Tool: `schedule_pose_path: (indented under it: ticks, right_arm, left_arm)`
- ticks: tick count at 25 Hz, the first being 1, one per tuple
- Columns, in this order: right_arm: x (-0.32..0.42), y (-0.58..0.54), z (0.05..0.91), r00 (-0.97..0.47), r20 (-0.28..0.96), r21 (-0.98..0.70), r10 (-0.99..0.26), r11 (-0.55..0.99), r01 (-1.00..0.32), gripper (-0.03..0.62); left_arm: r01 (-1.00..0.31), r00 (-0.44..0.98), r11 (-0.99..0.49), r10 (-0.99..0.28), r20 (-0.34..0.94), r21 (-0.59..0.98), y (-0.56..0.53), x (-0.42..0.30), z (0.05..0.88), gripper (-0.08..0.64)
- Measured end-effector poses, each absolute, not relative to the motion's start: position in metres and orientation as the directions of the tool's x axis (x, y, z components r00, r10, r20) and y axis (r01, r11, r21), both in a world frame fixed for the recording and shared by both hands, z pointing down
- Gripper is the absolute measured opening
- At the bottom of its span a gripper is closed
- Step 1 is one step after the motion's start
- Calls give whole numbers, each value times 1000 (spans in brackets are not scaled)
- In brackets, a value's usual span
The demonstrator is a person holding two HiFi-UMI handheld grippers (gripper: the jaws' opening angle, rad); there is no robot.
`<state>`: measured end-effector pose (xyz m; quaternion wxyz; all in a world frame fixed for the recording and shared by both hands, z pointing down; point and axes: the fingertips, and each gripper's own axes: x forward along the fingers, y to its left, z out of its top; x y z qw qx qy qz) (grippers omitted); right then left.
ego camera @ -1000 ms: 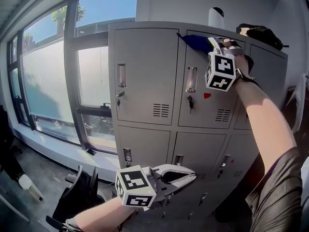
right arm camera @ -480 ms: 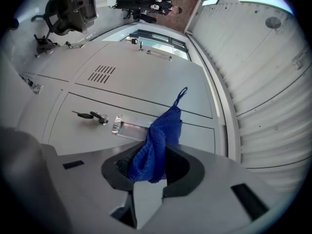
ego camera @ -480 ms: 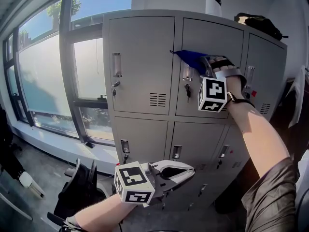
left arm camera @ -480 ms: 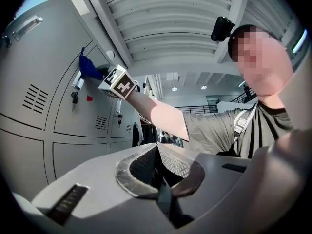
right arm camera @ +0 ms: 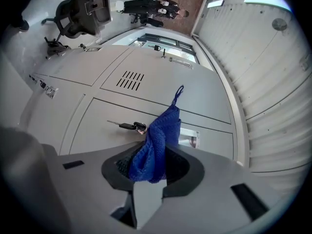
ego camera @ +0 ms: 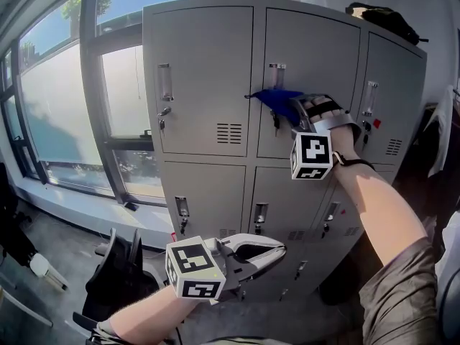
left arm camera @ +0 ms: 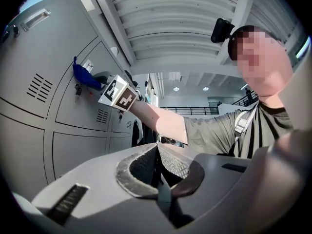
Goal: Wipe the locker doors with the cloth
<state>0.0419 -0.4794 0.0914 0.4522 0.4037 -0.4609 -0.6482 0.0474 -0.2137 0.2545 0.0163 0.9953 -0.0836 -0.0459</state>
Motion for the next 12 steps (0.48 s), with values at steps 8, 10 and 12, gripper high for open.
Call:
schedule_pose_path:
  ticks: [8,10,12]
  right_arm:
    - [40,-452,80,-305,-124,974,-944,-175,143,86]
    - [36,-440,88,-325,-120,973,-938,-176,149,86]
    - [33,-433,103,-339,-109,970,-935,-175,171,86]
  left_arm:
    - [-166,981,-985,-169,-90,49,-212,46,259,9]
    - [-164,981,-985,-169,-91,51,-212,46,259,9]
    - [-160,982,-986,-164,-91,50,-211,46,260,9]
